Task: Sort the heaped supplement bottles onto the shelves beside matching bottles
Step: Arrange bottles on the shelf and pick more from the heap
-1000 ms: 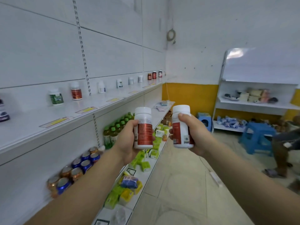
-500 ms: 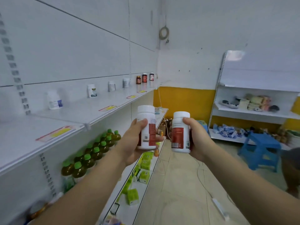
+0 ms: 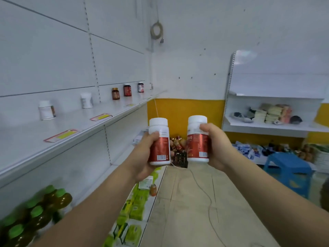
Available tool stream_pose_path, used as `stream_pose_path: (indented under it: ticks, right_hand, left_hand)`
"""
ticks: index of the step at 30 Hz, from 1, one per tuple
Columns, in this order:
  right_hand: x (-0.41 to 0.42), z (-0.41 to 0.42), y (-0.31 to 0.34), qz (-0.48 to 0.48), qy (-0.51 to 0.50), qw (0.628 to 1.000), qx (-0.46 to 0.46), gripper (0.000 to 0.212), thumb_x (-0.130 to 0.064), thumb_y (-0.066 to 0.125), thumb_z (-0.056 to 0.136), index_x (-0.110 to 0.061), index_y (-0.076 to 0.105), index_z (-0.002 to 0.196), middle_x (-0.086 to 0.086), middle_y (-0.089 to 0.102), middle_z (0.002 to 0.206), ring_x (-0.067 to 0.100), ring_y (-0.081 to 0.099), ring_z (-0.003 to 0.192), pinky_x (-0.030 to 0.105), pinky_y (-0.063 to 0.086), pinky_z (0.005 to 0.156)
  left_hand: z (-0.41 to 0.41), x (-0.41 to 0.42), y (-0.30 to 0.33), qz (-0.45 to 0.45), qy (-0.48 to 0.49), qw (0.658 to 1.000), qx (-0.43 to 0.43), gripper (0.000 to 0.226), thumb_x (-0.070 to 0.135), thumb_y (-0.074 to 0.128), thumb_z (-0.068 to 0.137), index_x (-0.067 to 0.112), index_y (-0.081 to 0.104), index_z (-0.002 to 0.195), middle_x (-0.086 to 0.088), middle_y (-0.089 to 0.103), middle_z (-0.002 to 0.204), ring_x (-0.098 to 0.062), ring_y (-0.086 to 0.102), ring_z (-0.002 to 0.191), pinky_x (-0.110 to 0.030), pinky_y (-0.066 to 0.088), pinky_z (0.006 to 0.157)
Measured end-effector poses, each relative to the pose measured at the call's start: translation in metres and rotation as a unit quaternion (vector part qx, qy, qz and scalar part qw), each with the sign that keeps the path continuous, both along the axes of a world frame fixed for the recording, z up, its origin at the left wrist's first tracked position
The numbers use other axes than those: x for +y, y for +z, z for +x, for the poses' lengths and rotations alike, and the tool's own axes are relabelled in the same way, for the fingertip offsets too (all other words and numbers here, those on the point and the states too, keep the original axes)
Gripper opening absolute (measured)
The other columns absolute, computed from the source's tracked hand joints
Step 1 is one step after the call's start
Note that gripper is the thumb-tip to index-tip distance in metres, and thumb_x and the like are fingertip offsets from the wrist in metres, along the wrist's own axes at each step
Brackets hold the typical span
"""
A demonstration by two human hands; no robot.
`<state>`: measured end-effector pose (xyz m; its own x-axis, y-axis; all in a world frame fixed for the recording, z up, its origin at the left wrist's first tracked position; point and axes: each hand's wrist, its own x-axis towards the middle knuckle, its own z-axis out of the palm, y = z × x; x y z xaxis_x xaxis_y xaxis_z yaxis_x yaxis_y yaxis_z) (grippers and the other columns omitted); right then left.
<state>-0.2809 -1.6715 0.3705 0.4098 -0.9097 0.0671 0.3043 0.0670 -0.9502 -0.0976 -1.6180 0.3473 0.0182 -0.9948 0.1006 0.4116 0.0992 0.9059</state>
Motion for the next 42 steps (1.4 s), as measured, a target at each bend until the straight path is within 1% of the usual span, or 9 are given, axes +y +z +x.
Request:
stream_pose_path:
  ticks: [3, 9, 12, 15, 19, 22, 27, 36, 42]
  right_hand:
    - [-0.077, 0.002, 0.009, -0.068, -0.006, 0.996, 0.058, 0.024, -0.026, 0.061, 0.089, -0.023, 0.051, 0.111, 0.009, 0.067, 0.096, 0.020, 0.069, 0.076, 0.034, 0.056, 0.061]
    - [-0.220, 0.029, 0.018, -0.046, 0.021, 0.998, 0.033, 0.018, -0.020, 0.053, 0.094, -0.018, 0.055, 0.112, 0.015, 0.065, 0.106, 0.030, 0.065, 0.093, 0.045, 0.055, 0.080]
    - [-0.290, 0.050, 0.014, -0.018, 0.044, 0.999, 0.012, 0.029, -0.022, 0.049, 0.092, -0.011, 0.053, 0.118, 0.015, 0.066, 0.100, 0.027, 0.066, 0.085, 0.043, 0.054, 0.076]
    - [-0.361, 0.076, 0.009, -0.022, 0.053, 0.998, 0.010, 0.030, -0.027, 0.052, 0.090, -0.012, 0.052, 0.116, 0.013, 0.067, 0.088, 0.023, 0.067, 0.073, 0.037, 0.054, 0.067]
    - [-0.454, 0.114, 0.012, -0.058, 0.040, 0.997, 0.036, 0.024, -0.020, 0.062, 0.089, -0.020, 0.050, 0.110, 0.017, 0.064, 0.095, 0.022, 0.068, 0.070, 0.035, 0.055, 0.058]
    - [-0.521, 0.133, 0.020, -0.075, 0.028, 0.996, 0.048, 0.027, -0.020, 0.064, 0.088, -0.020, 0.051, 0.111, 0.016, 0.067, 0.100, 0.025, 0.070, 0.079, 0.038, 0.057, 0.065]
    - [-0.635, 0.167, 0.035, -0.091, 0.050, 0.994, 0.029, 0.031, -0.018, 0.063, 0.089, -0.018, 0.054, 0.118, 0.012, 0.068, 0.104, 0.029, 0.067, 0.093, 0.044, 0.055, 0.082]
    - [-0.818, 0.232, 0.038, -0.130, 0.177, 0.975, 0.022, 0.037, -0.015, 0.066, 0.086, -0.021, 0.053, 0.120, 0.011, 0.065, 0.113, 0.027, 0.067, 0.097, 0.040, 0.055, 0.079]
    - [-0.901, 0.267, 0.048, -0.159, 0.257, 0.953, 0.038, 0.039, -0.015, 0.066, 0.086, -0.021, 0.053, 0.123, 0.008, 0.064, 0.113, 0.025, 0.065, 0.098, 0.039, 0.053, 0.082]
  left_hand:
    - [-0.001, -0.074, 0.005, 0.009, 0.001, 1.000, 0.026, 0.041, 0.030, 0.035, 0.093, 0.007, 0.052, 0.121, -0.019, 0.061, 0.102, -0.027, 0.059, 0.083, -0.039, 0.045, 0.075]
    - [0.022, -0.205, 0.012, -0.018, 0.046, 0.999, 0.020, 0.050, 0.033, 0.049, 0.079, 0.012, 0.050, 0.124, -0.015, 0.067, 0.097, -0.029, 0.064, 0.084, -0.043, 0.049, 0.074]
    - [0.041, -0.273, 0.011, -0.031, 0.062, 0.997, 0.014, 0.044, 0.030, 0.052, 0.080, 0.013, 0.052, 0.120, -0.015, 0.067, 0.096, -0.028, 0.067, 0.084, -0.049, 0.050, 0.083]
    - [0.067, -0.344, 0.006, -0.031, 0.076, 0.997, 0.016, 0.030, 0.026, 0.050, 0.086, 0.014, 0.055, 0.114, -0.012, 0.067, 0.089, -0.025, 0.068, 0.077, -0.043, 0.055, 0.073]
    - [0.101, -0.440, 0.009, -0.005, 0.070, 0.996, 0.053, 0.039, 0.030, 0.043, 0.091, 0.007, 0.052, 0.122, -0.014, 0.062, 0.095, -0.025, 0.063, 0.079, -0.036, 0.054, 0.066]
    - [0.119, -0.503, 0.019, -0.004, 0.079, 0.995, 0.058, 0.041, 0.026, 0.036, 0.095, 0.006, 0.049, 0.128, -0.017, 0.058, 0.106, -0.027, 0.058, 0.088, -0.040, 0.051, 0.072]
    - [0.137, -0.589, 0.036, -0.015, 0.134, 0.991, 0.009, 0.030, 0.002, 0.037, 0.092, 0.016, 0.053, 0.113, -0.011, 0.064, 0.094, -0.024, 0.061, 0.082, -0.043, 0.050, 0.075]
    - [0.165, -0.727, 0.041, -0.026, 0.314, 0.944, -0.098, 0.040, -0.002, 0.047, 0.090, 0.019, 0.050, 0.123, -0.003, 0.066, 0.098, -0.017, 0.063, 0.085, -0.035, 0.052, 0.072]
    - [0.176, -0.783, 0.055, -0.012, 0.416, 0.902, -0.115, 0.044, -0.004, 0.054, 0.086, 0.023, 0.051, 0.121, -0.011, 0.063, 0.111, -0.026, 0.063, 0.099, -0.043, 0.051, 0.087]
